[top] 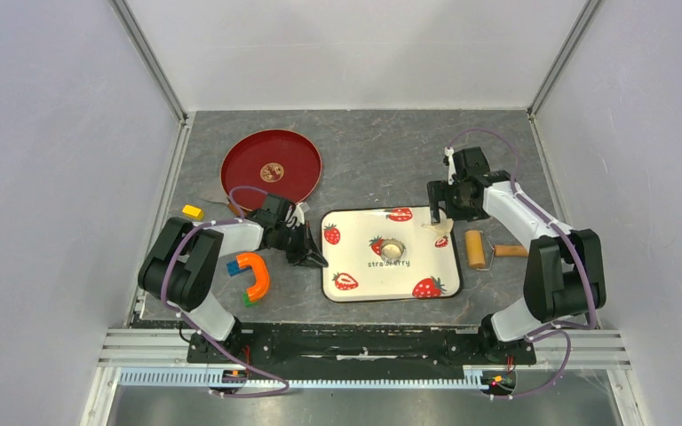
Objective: Roll out the dumpling wrappers from the dough
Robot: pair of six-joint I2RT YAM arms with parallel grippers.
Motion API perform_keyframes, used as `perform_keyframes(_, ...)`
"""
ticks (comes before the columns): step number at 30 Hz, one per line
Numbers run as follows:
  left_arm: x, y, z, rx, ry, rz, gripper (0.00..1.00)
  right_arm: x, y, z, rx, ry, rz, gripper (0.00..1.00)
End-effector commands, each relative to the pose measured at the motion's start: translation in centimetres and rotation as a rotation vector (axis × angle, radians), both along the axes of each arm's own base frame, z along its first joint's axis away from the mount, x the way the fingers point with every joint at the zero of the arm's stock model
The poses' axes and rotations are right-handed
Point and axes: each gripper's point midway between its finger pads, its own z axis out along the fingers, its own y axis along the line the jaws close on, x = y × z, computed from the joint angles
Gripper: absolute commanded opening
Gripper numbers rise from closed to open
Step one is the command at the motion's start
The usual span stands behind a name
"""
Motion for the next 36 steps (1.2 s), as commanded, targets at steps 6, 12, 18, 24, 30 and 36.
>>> perform_keyframes(6, -1.5, 3.6, -4.8, 0.236, 0.034, 0.008, 0.02, 1.0, 1.4, 5.6, 0.089, -0.14, 0.036, 0.98)
perform_keyframes(12, -1.5, 3.6, -4.8, 0.235, 0.035, 0.008, 0.02, -0.2, 3.5, 5.1, 0.2, -0.107, 0.079, 0.93)
perform_keyframes(18, -1.5, 3.6, -4.8, 0.235, 0.036, 0.008, 0.02, -1.7, 6.5, 3.4, 0.264, -0.055, 0.131, 0.8)
perform_keyframes(24, -1.6, 3.6, -4.8, 0.236, 0.038, 0.007, 0.02, -3.2, 11.3, 2.0, 0.283, -0.006, 0.225, 0.71)
perform_keyframes(30, -1.5, 3.5, -4.7, 0.231, 0.035, 0.005, 0.02, -4.1, 13.3, 0.3, 0.248, 0.04, 0.268, 0.6)
perform_keyframes(36, -1.5, 3.4, -4.7, 0.223, 0.033, 0.001, 0.02, -4.7, 12.9, -1.5, 0.206, 0.068, 0.273, 0.51)
